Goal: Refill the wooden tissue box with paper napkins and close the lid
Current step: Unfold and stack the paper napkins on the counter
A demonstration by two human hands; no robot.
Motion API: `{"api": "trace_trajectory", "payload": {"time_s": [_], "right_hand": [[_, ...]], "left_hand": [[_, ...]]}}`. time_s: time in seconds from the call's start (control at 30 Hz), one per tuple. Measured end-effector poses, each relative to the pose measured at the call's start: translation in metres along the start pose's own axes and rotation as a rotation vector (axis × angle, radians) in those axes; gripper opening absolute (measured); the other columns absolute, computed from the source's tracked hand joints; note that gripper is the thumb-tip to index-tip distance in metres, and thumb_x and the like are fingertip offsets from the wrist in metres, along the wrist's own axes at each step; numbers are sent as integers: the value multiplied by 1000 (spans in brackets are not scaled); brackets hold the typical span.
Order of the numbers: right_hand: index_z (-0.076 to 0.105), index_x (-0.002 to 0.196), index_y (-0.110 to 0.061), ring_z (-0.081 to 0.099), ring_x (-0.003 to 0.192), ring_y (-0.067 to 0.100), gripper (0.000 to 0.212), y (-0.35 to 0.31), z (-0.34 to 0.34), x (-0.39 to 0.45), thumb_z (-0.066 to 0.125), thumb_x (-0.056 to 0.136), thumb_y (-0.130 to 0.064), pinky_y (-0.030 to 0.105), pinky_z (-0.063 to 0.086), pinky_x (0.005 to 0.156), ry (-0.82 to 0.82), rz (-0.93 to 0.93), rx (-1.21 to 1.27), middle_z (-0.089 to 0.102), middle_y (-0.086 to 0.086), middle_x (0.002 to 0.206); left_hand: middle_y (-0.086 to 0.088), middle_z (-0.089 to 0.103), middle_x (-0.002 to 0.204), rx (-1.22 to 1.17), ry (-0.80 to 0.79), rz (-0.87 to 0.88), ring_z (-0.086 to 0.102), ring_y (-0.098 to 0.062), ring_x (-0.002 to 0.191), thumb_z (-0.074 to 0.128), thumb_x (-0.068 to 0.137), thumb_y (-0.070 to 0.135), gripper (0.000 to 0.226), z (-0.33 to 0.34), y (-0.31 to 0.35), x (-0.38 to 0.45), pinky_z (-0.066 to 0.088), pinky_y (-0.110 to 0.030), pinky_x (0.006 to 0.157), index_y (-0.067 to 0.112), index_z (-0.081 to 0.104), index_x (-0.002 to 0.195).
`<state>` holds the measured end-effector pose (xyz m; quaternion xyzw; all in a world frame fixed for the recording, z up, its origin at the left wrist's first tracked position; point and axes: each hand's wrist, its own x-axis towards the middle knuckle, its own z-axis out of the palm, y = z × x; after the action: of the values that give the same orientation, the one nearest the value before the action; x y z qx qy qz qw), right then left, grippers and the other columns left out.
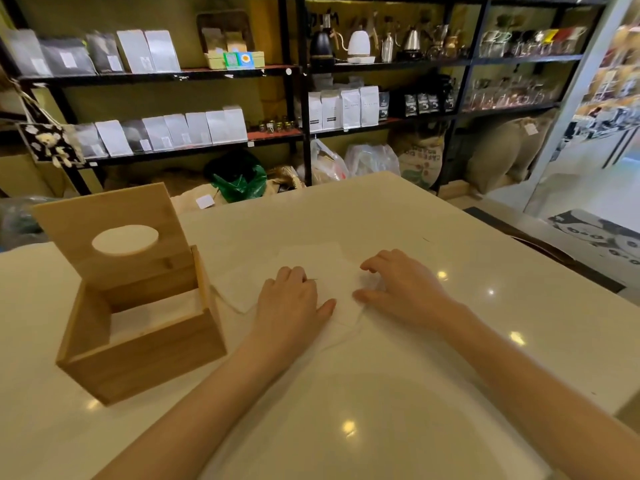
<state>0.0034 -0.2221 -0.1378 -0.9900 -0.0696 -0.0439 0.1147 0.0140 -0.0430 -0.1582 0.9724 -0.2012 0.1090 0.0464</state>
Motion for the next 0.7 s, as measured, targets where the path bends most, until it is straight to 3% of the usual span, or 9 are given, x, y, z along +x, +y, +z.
{"api": "trace_trajectory", "payload": {"time_s": [0.1,0.27,0.4,0.6,0.7], "right_hand": [[47,130,-14,46,112,22,60,3,2,4,54,83,-52,36,41,94,-80,65,31,51,5,122],[48,130,-15,43,111,23,61,5,0,12,58,81,-51,35,40,93,-153,97,70,48,8,122],[51,123,-16,42,105,21,54,5,0,17,66,78,-42,33,38,89,-166,116,179,49,7,120],[43,108,-22,49,94,18,51,5,-2,17,77,70,-20,21,40,67,-87,159,531,50,0,107],[46,112,-25,58,95,20,52,6,-6,18,77,70,-22,27,50,71,-71,208,832,59,3,107]], "left_hand": [[-5,56,109,-12,-17,-29,47,-23,105,41,89,47,44,-1,1,1,39,-33,81,9,64,95],[-4,54,116,-157,-68,-83,48,-23,109,48,88,40,39,-2,3,5,43,-35,87,12,59,113],[-5,55,111,-259,-88,-102,50,-24,106,52,87,31,27,-5,6,10,43,-36,87,12,56,106],[4,58,86,-580,-12,-132,55,-18,84,55,82,15,10,-12,12,6,45,-31,71,16,53,91],[10,56,75,-778,31,-175,53,-14,75,57,81,10,15,-22,9,8,43,-21,61,20,51,89]]}}
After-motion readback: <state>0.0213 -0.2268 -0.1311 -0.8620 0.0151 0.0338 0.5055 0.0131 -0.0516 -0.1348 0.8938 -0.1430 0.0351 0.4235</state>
